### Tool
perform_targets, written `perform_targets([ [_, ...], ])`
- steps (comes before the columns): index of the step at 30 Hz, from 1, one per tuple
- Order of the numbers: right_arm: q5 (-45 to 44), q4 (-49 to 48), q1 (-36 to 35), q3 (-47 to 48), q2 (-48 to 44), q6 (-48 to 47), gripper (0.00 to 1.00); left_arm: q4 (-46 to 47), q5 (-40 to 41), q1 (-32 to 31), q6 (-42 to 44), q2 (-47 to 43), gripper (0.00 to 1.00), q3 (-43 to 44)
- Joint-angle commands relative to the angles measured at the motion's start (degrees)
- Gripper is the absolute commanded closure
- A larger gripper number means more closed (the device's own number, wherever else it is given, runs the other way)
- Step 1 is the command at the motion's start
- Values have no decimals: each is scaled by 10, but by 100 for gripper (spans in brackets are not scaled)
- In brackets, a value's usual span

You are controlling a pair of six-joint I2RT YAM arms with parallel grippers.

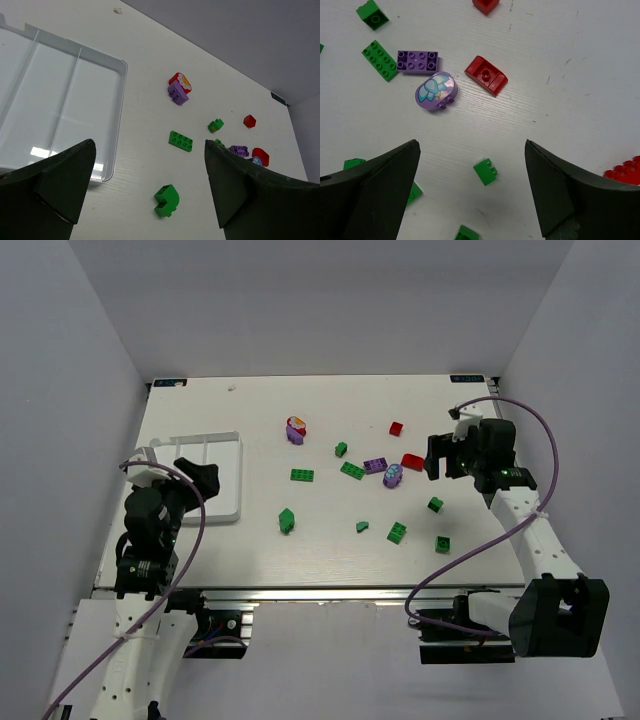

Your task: Sort the legos into containers by color

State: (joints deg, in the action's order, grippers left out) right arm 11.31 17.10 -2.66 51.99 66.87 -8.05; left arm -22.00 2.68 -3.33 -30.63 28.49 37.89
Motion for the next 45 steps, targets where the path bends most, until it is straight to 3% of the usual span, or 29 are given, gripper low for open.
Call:
perform_targets([
  [1,38,6,1,22,-8,-28,11,0,-26,0,-5,1,2,-5],
  [3,111,20,1,23,-14,-117,11,5,-26,0,-7,3,3,-6],
  [4,111,60,1,26,-16,-155,11,6,-51,0,-9,6,8,-7],
  [6,272,115,0,34,-20,-242,11,12,-66,0,-9,15,18,-8],
  [7,307,140,-1,33,-22,-334,10,14,-74,0,-9,24,28,-9],
  [8,341,182,-5,33,-24,-367,11,17,-89,0,-9,30,45,-9],
  [11,374,202,-9,22,-27,-442,11,27,-114,0,-8,49,75,-11],
  [12,396,236,-9,22,-29,-466,11,30,-132,0,-8,56,93,-9],
  [14,416,239,-10,10,-33,-487,11,35,-154,0,-10,81,100,-8],
  [17,447,228,-17,-8,-49,-499,26,37,-191,-1,-19,118,92,-8],
  [18,448,215,-23,-11,-54,-473,41,29,-191,-1,-20,127,78,-7],
  [19,450,194,-26,-14,-54,-459,48,21,-185,-2,-22,134,67,-3],
  [21,444,173,-35,-15,-53,-408,55,6,-174,-12,-25,153,46,3],
  [22,437,163,-39,-14,-51,-391,54,1,-154,-20,-26,159,35,6],
  [23,429,146,-44,-14,-50,-374,51,-4,-145,-39,-29,165,33,12],
  [24,407,139,-54,-15,-47,-345,33,-7,-133,-50,-30,182,32,16],
  [28,349,104,-78,-22,-46,-288,12,-12,-63,-136,-45,242,31,39],
  [30,326,91,-86,-20,-43,-259,11,-23,11,-205,-58,281,31,57],
  [33,299,88,-90,-15,-41,-232,11,-33,47,-238,-70,311,28,76],
  [35,288,86,-90,-18,-46,-217,11,-31,68,-265,-83,337,21,83],
  [40,267,72,-89,-43,-61,-202,14,-39,102,-320,-120,419,21,123],
  [45,266,70,-89,-52,-64,-185,14,-90,153,-373,-80,524,21,190],
])
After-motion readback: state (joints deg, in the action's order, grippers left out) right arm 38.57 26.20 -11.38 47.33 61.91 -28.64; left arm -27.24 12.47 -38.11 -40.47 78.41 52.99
